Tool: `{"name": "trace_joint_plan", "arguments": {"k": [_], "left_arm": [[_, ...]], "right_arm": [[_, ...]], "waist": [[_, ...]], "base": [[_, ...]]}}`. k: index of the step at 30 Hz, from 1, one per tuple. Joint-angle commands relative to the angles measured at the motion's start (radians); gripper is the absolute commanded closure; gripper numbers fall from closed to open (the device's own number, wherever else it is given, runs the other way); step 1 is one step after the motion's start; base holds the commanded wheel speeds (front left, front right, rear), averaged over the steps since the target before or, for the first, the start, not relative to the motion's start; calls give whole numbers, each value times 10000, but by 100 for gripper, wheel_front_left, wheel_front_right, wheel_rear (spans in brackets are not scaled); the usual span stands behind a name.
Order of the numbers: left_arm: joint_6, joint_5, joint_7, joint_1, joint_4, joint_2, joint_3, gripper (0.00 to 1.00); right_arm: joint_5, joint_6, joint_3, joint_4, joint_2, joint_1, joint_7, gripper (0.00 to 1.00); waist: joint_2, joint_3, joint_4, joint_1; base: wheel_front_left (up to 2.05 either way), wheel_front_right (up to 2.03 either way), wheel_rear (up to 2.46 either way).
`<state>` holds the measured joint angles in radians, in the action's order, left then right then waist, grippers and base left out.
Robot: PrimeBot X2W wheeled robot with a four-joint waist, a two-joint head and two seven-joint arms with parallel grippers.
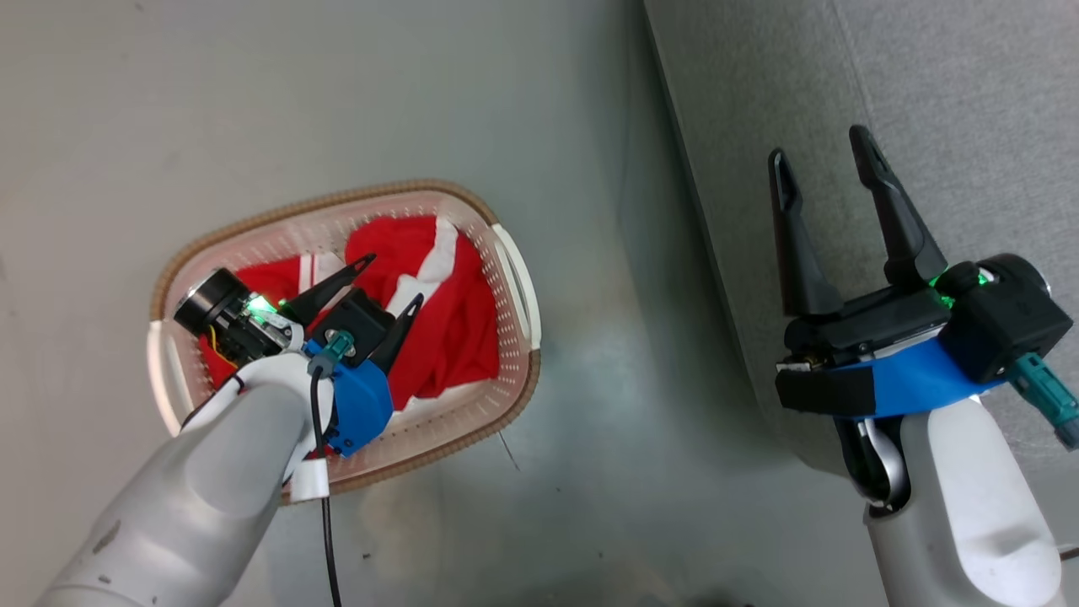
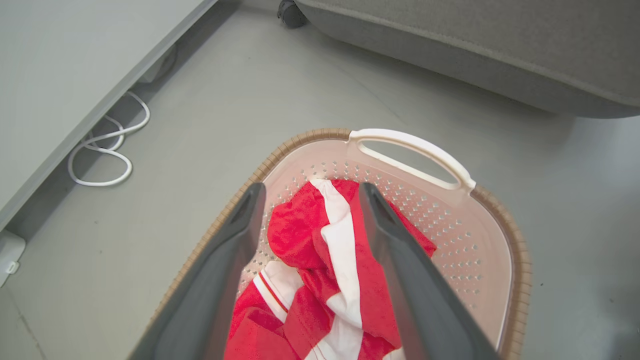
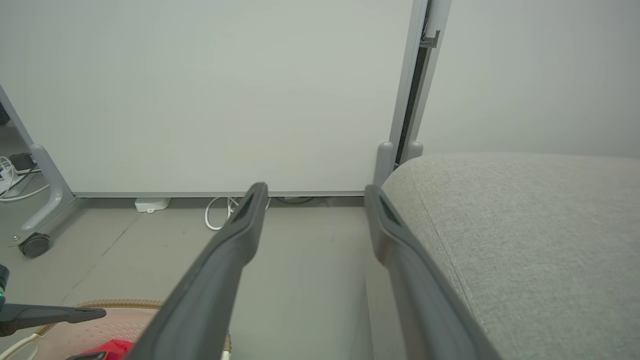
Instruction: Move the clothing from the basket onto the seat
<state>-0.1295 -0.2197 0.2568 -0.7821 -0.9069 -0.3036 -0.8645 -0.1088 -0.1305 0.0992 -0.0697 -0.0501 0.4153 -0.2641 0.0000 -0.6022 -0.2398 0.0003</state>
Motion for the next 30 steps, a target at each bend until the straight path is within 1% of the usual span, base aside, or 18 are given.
{"name": "trace_joint_plan", "arguments": {"k": [1, 6, 8, 14, 19, 22, 26, 27, 28, 30], "left_arm": [[-9, -166, 21, -349, -201, -71, -248, 0], [-9, -879, -211, -1254, -1122, -144, -1557, 0], [-9, -1140, -555, -1564, -1466, -204, -2042, 0], [-10, -1965, -1221, -2345, -1848, -248, -3364, 0], [-10, -2480, -1543, -2709, -1868, -276, -3933, 0], [-10, -2473, -1820, -2782, -2071, -335, -4071, 0], [-10, -2432, -2102, -2815, -2035, -205, -4156, 0], [-10, -2343, -2192, -2852, -2045, -214, -4165, 76], [-10, -2249, -2287, -2888, -2068, -218, -4171, 100], [-10, -2053, -2399, -2851, -2067, -143, -4178, 100]], "right_arm": [[-38, -4, 20, 88, -3, 225, -7, 0], [-53, -4, 75, 348, -3, 644, -7, 0], [-66, -4, 103, 448, -5, 794, -7, 0], [-102, -3, 185, 798, -5, 1123, -7, 0], [-119, -3, 196, 1012, -6, 1197, -7, 0], [-160, -3, 220, 1106, -5, 1249, -7, 0], [-187, -3, 165, 1251, -5, 1209, -7, 0], [-159, -3, 155, 1281, -5, 1185, -7, 0], [-142, -3, 149, 1300, -5, 1153, -7, 0], [-107, -3, 128, 1283, -5, 1125, -7, 0]], "waist": [[0, -776, -320, -3], [0, -1614, -415, -3], [0, -1930, -450, -3], [0, -2725, -536, -3], [0, -3140, -628, -3], [0, -3331, -717, -3], [0, -3527, -785, -3], [0, -3554, -779, -3], [0, -3577, -773, -3], [0, -3590, -750, -3]], "base": [[0, 0, 0], [0, 0, 0], [0, 0, 0], [0, 0, 0], [0, 0, 0], [0, 0, 0], [0, 0, 0], [0, 0, 0], [0, 0, 0], [0, 0, 0]]}}
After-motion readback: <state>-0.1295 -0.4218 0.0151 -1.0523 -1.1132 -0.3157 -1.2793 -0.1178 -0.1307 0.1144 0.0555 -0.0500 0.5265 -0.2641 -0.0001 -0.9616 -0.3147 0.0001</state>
